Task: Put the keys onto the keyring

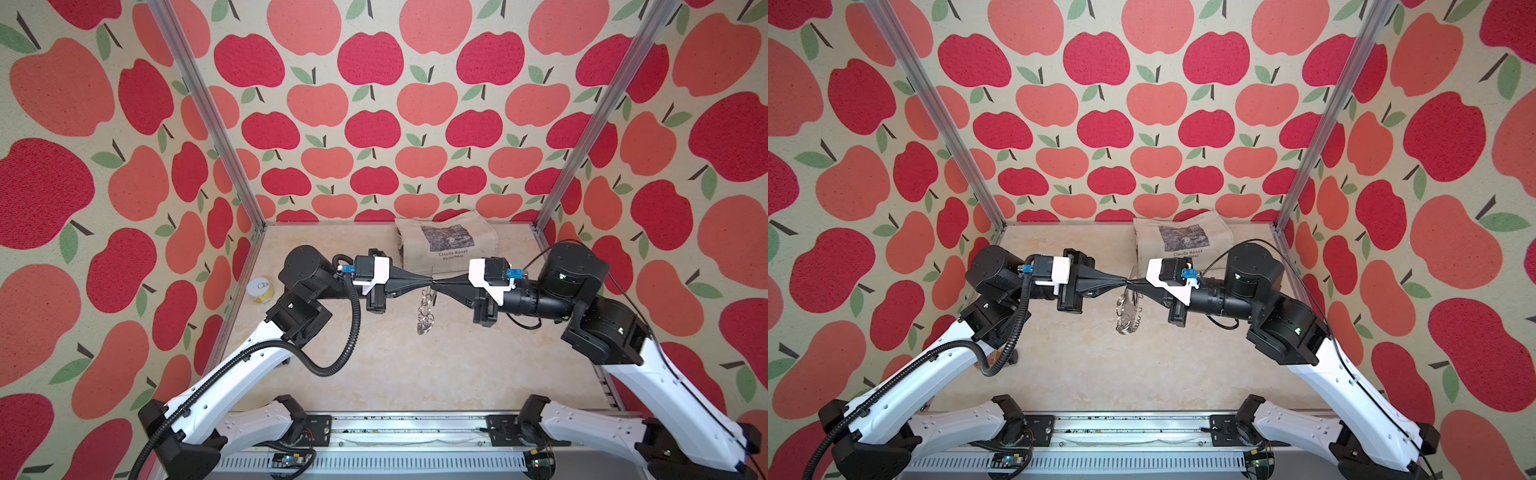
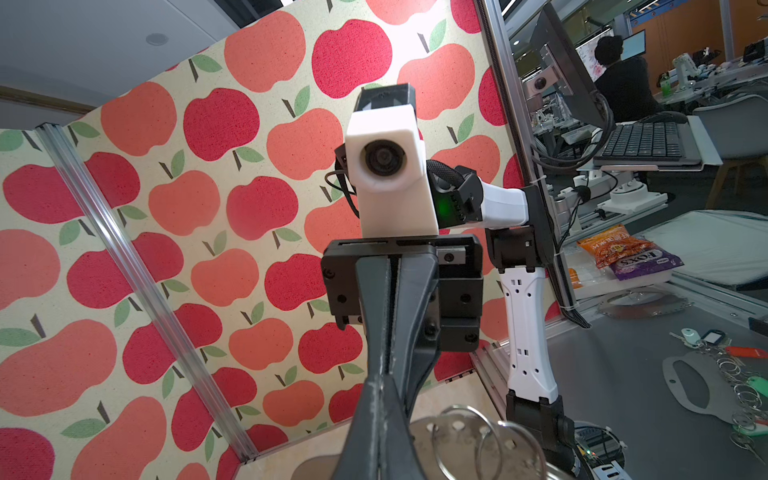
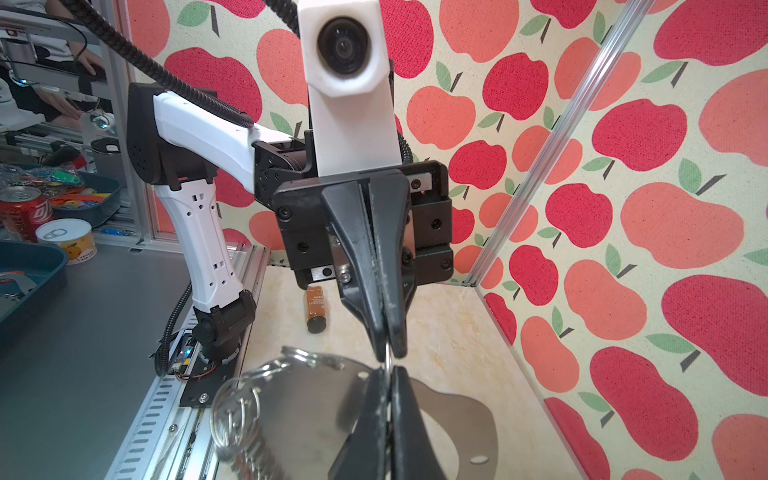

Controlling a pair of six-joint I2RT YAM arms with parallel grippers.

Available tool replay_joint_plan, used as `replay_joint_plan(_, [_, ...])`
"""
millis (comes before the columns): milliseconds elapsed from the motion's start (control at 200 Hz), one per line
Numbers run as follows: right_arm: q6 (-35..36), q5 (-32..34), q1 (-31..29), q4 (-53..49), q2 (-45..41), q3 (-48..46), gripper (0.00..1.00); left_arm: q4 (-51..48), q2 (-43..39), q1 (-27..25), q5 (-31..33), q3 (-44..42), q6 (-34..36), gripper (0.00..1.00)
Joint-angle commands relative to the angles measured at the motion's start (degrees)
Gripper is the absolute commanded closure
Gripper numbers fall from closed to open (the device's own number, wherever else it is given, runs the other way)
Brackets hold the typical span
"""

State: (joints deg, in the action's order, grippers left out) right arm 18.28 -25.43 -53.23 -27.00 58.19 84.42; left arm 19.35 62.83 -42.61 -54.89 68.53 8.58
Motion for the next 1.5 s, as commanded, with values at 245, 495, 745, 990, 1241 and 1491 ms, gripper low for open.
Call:
replay_joint_plan(245, [5.8, 6.0, 0.2, -23.1, 5.7, 13.1, 1.00, -36.2, -0.8, -1.3, 6.7, 13.5, 11.8, 0.69])
replay_joint_plan(495, [6.5, 7.2, 0.2, -26.0, 7.4, 15.4, 1.00, -49.6, 3.8, -5.2, 14.8, 21.1, 17.0, 0.51])
replay_joint_plan(745, [6.3, 6.6, 0.2, -26.1, 7.5, 15.4, 1.00, -49.0, 4.8, -7.6, 21.1, 21.4, 18.7, 0.46])
replay_joint_plan(990, [6.4, 6.3, 0.2, -26.0, 7.7, 15.1, 1.00, -49.1, 5.3, -8.1, 21.5, 22.2, 19.2, 0.47])
replay_joint_plan(1241, [6.6, 6.3, 0.2, -25.8, 7.6, 14.8, 1.00, -50.2, 6.1, -8.5, 19.6, 22.7, 19.3, 0.68])
replay_joint_plan(1491, [6.6, 6.2, 0.2, -25.8, 7.4, 14.6, 1.00, -53.5, 7.7, -8.5, 18.0, 24.5, 20.1, 0.77])
